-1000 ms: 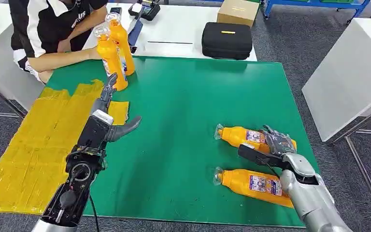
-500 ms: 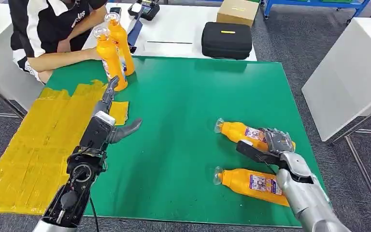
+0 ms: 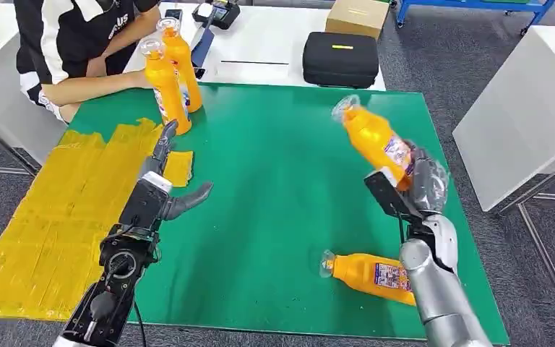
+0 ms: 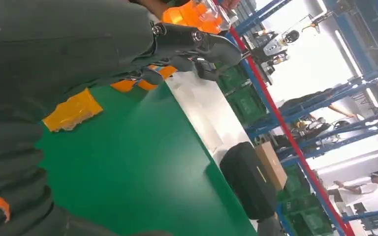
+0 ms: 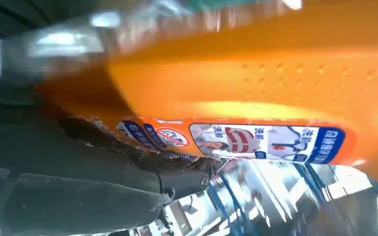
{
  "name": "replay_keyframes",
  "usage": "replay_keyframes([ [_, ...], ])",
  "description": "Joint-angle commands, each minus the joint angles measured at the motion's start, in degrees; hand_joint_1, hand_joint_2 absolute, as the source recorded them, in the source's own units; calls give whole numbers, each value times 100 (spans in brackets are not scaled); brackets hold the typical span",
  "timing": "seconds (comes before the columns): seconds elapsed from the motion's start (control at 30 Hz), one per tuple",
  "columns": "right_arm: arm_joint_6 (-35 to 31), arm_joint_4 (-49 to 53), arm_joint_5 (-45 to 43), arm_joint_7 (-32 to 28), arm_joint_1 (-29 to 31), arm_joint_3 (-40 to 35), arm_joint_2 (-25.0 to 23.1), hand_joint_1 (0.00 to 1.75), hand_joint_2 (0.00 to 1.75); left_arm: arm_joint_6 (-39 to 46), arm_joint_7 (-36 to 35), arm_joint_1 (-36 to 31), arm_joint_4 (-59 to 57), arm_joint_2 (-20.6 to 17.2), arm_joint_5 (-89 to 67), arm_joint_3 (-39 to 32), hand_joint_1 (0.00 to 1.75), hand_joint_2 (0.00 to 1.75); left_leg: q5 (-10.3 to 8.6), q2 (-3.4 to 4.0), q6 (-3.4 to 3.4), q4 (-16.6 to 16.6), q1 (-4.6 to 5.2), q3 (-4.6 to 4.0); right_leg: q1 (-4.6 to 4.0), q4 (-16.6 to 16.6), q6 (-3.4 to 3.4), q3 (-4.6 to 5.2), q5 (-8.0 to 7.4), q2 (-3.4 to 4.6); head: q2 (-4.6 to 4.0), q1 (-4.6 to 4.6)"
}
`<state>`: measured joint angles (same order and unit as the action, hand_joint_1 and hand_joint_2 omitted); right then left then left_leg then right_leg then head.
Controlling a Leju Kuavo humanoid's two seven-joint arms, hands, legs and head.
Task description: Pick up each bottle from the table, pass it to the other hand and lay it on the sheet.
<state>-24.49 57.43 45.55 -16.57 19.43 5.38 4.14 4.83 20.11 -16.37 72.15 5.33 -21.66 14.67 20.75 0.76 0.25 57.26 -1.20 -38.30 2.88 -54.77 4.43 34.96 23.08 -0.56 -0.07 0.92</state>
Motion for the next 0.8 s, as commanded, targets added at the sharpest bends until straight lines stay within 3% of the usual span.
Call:
replay_keyframes([
  [0.03, -491, 967, -1634, -934, -70, 26, -749, 175, 175, -39, 49, -184, -273, -32, 167, 57, 0, 175, 22, 8, -2, 5, -3, 36, -7, -10, -41, -25, 18, 16, 0, 0],
  [0.17, 279, 823, -2652, -1244, 55, -263, -895, 175, 175, -77, 115, -257, -369, -38, 252, 116, 0, 175, 9, 12, 0, 1, -3, 17, -5, -3, -24, -4, 5, 17, 0, 2],
  [0.27, 279, 823, -2652, -1244, 55, -263, -895, 175, 175, -77, 115, -257, -369, -38, 252, 116, 0, 175, 21, 10, 1, 7, -4, 36, -7, -9, -40, -22, 16, 19, 0, 0],
  [0.3, 1128, 771, -3558, -1494, 64, -204, -934, 175, 175, -169, 193, -304, -436, -39, 348, 145, 0, 175, 25, 8, 2, 10, -4, 44, -8, -12, -47, -29, 20, 19, 0, 0],
  [0.37, 1526, 550, -3898, -1572, 129, -294, -975, 175, 175, -340, 251, -379, -540, -12, 552, 151, 0, 175, 19, 1, 1, 6, -4, 34, -7, -9, -40, -23, 18, 9, 0, 0],
  [0.4, 2064, 317, -4292, -1674, 204, -392, -1044, 175, 175, -668, 326, -430, -619, 13, 914, 129, 0, 175, 9, 0, 1, 1, -5, 20, -6, -1, -27, -12, 9, 4, 0, 2],
  [0.57, 2732, -587, -4588, -1693, 616, -892, -1158, 175, 175, -881, 333, -487, -579, -14, 1152, 239, 0, 175, 19, 23, 1, 3, -7, 35, -9, -2, -37, -22, 8, 32, 0, 0],
  [0.8, 3056, -953, -4638, -1634, 794, -1200, -1170, 175, 175, -906, 298, -469, -502, 3, 1191, 251, 0, 175, 8, 8, 0, 0, -4, 23, -5, -1, -27, -12, 6, 12, 0, 0],
])
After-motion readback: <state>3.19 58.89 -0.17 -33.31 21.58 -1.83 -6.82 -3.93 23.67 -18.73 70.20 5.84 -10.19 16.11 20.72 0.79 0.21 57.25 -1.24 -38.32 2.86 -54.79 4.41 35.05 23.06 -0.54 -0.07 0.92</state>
